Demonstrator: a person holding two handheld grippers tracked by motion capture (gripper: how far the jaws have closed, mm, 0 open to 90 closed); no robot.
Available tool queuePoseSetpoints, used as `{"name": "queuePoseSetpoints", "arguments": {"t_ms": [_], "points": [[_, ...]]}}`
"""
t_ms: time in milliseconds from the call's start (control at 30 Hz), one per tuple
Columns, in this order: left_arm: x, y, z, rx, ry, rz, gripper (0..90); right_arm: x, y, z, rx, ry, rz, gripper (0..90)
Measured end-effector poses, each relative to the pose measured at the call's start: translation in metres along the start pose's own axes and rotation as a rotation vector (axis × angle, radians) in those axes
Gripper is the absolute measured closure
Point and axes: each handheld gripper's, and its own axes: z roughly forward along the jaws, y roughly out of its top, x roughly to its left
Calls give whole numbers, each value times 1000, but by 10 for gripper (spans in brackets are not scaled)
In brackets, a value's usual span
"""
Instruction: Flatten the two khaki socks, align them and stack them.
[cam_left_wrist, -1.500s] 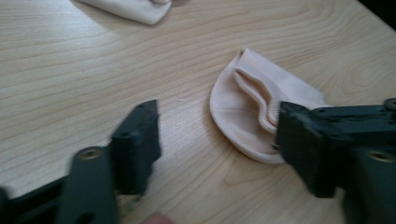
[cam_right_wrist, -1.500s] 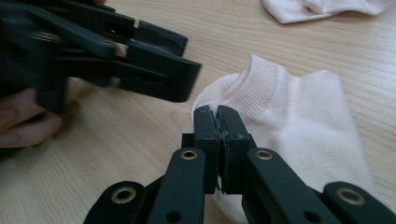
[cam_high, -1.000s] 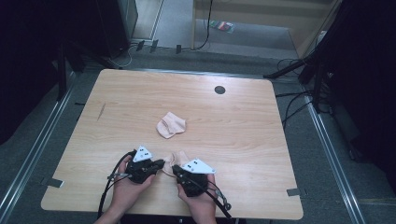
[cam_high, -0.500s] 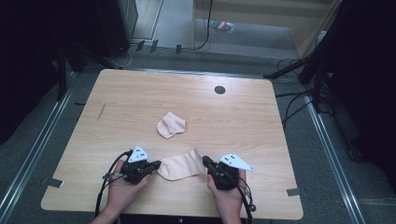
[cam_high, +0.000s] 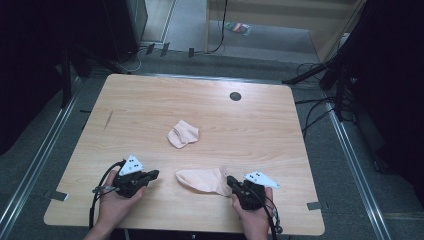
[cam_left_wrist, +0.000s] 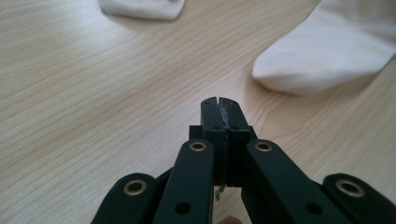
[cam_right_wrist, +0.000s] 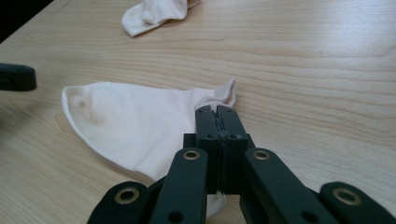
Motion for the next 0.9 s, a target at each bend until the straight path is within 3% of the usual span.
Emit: {"name": "queuePoseSetpoints", "arguments": {"t_ms": [67, 100, 133, 167, 267, 333, 367, 467, 533, 667, 800, 867, 900], "points": [[-3, 0, 3, -49, -27, -25, 900, -3, 0, 1, -7, -3, 3, 899], [-9, 1, 11, -66, -40, -59, 829, -3, 0, 1, -7, -5, 14, 899], [-9, 1, 11, -66, -40, -59, 700, -3, 0, 1, -7, -5, 14, 899], [-13, 3, 17, -68, -43, -73, 700, -4, 0, 2, -9, 0, 11, 899], [-24, 8, 32, -78, -52, -91, 525, -4, -1, 4, -3, 1, 11, 899], [-31, 11, 40, -68, -63, -93, 471, -3, -2, 5, 2, 0, 9, 898], [-36, 11, 44, -52, -62, -63, 463, -3, -2, 6, -2, 4, 2, 898], [-38, 9, 45, -38, -65, -41, 495, -3, -2, 6, -1, 5, -1, 898], [-42, 6, 44, -8, -50, 11, 553, -4, -3, 5, -7, 10, -3, 897], [-47, 0, 42, 62, -42, 103, 557, -6, -3, 3, -1, 5, 11, 896], [-50, -1, 41, 58, -20, 142, 551, -7, -4, 4, 4, 3, 10, 895], [-51, -2, 41, 49, -6, 163, 636, -7, -3, 3, 3, -7, 14, 895], [-52, -2, 41, 49, -12, 168, 636, -8, -3, 3, 3, -12, 19, 895]]}}
